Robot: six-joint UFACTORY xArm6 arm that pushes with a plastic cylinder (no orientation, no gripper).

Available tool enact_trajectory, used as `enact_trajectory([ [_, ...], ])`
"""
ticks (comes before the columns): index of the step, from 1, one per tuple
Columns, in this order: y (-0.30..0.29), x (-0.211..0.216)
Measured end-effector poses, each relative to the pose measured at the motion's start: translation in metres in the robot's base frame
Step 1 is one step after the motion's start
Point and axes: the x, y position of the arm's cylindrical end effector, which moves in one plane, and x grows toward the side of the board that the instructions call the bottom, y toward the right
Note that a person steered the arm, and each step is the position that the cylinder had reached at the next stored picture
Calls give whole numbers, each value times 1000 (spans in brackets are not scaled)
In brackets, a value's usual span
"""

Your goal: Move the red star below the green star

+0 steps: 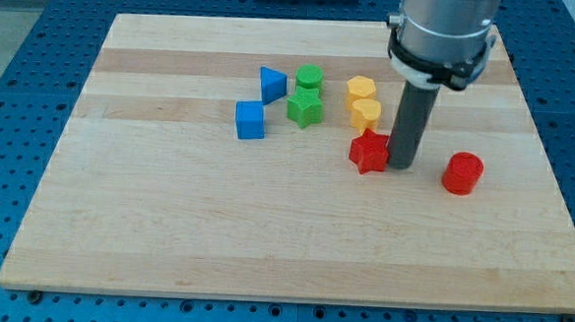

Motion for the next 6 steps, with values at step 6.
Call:
enact_trajectory([
  [6,-25,-14],
])
